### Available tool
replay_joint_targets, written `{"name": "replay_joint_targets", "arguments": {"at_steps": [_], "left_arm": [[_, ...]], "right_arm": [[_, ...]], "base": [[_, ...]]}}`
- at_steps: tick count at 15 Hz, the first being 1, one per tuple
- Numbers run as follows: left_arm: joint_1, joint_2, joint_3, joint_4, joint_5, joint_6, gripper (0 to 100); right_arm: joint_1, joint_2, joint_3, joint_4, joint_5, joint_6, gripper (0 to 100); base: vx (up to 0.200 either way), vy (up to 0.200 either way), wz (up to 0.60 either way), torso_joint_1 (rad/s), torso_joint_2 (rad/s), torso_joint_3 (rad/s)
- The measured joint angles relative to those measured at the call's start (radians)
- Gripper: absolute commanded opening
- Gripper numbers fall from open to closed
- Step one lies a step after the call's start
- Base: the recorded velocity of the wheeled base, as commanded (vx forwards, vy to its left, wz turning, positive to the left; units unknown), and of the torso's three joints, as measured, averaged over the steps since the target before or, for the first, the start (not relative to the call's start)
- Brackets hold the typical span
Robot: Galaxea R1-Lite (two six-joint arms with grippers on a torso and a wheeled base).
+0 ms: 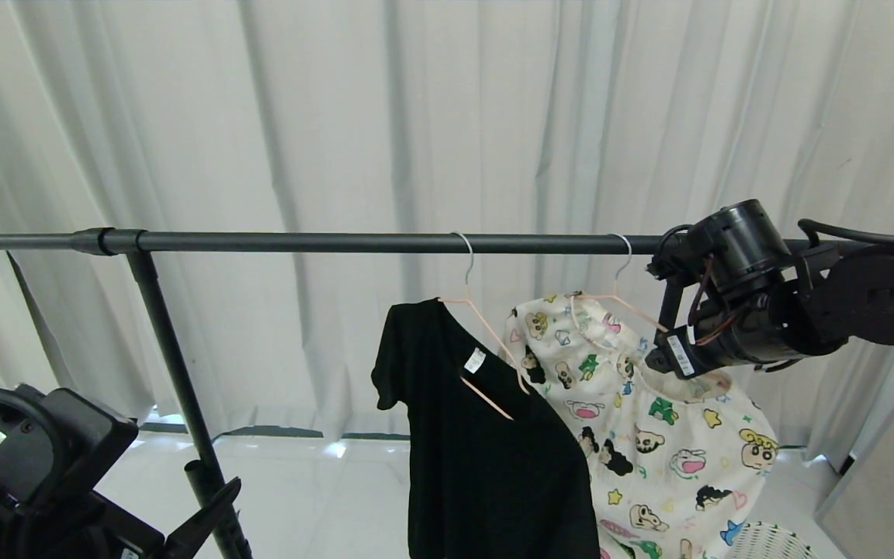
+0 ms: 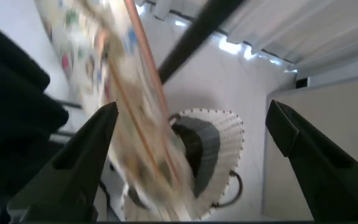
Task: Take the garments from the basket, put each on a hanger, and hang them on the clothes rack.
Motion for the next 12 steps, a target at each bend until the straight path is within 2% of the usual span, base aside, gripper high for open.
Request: {"name": "replay_joint_targets", "arguments": {"at_steps": [3,5,6,8,9,10,12], "left_arm": [[0.001,-0.004,0.003,0.000,0.003,0.000,100],[0.007,-0.007,0.004,0.000,0.003,0.000,100],[0.012,-0.007,0.008,-0.001,0.004,0.000,100],[0.034,-0.007,0.013,-0.001,0.004,0.000,100],[0.046,-0.007,0.013,0.000,0.004,-0.003,100],[0.064,-0.006,0.013,0.000,0.003,-0.010,100],[0.089,-0.005,0.016,-0.001,0.003,-0.028,100]], "right_arm": [[0.021,-0.093,-0.015,0.140,0.001,0.009,100],[0.026,-0.179,-0.023,0.277,0.000,0.007,100],[0.027,-0.222,-0.024,0.345,-0.002,-0.003,100],[0.026,-0.301,-0.018,0.399,-0.012,-0.026,100],[0.021,-0.332,-0.008,0.407,-0.044,-0.034,100],[0.015,-0.360,0.007,0.412,-0.108,-0.039,100],[0.011,-0.404,0.038,0.411,-0.160,-0.044,100]], "base": [[0.000,0.000,0.00,0.000,0.00,0.000],[0.000,0.000,0.00,0.000,0.00,0.000],[-0.200,0.000,0.00,0.002,0.00,-0.002],[-0.200,0.000,0.00,0.010,0.00,0.005],[-0.200,0.000,0.00,0.007,0.01,0.002],[-0.200,0.000,0.00,-0.007,0.01,0.012],[-0.200,0.000,0.00,-0.002,0.00,0.002]]}}
